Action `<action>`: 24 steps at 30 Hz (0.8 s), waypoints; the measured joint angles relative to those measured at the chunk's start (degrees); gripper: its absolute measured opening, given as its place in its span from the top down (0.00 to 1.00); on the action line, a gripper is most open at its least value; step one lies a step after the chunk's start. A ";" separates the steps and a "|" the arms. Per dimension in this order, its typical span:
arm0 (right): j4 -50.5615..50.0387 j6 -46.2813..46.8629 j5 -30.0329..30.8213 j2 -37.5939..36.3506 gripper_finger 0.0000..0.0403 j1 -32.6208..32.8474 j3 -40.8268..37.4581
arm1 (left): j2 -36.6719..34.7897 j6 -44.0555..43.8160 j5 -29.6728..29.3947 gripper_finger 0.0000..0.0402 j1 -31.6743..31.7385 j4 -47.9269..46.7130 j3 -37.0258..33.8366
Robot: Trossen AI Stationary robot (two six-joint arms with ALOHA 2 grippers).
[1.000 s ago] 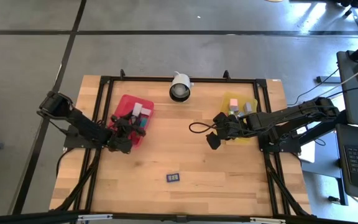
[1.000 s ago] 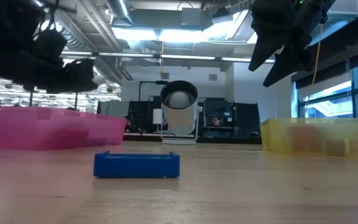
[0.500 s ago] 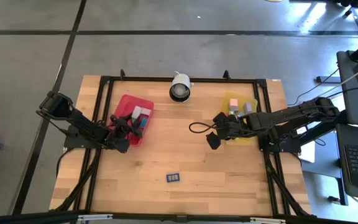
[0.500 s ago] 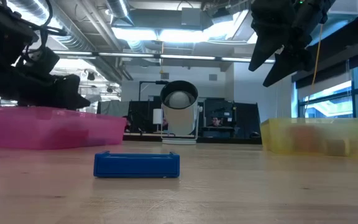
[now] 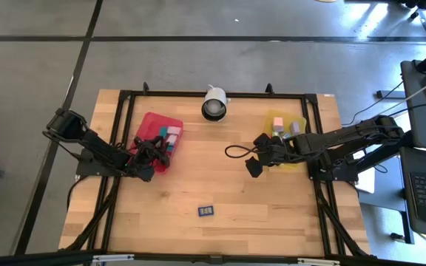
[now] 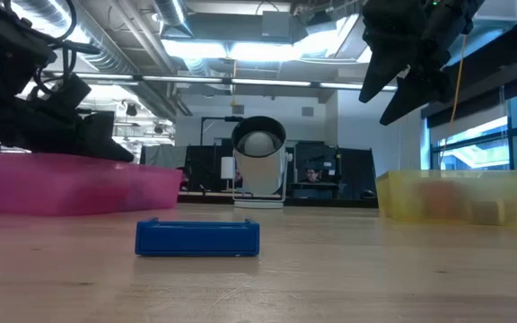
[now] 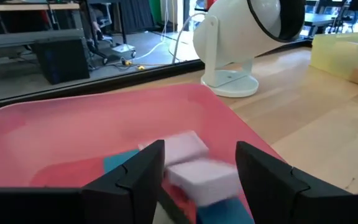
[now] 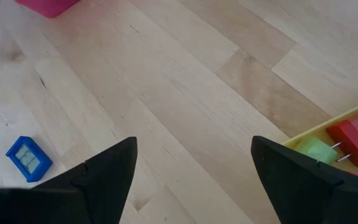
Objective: Pick & Place Office items
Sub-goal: Put the white digital timer into the pink bin, then put the dark blue digital timer into the pink bin
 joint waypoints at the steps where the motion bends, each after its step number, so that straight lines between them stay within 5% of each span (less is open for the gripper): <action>1: 0.00 0.02 0.00 0.01 0.21 0.01 0.00 | 0.00 0.00 0.29 0.52 -0.02 0.00 0.00; 9: 0.00 0.01 -0.01 -0.01 0.21 0.00 0.00 | 0.13 -3.28 1.78 0.52 -0.28 0.39 0.26; 15: 0.01 0.02 -0.02 0.01 0.21 -0.01 0.00 | 0.14 -9.77 3.98 0.61 -0.28 8.17 0.24; 24: 0.01 -0.01 -0.02 0.00 0.21 0.00 0.00 | 0.09 -10.14 27.15 0.74 -0.27 15.96 2.62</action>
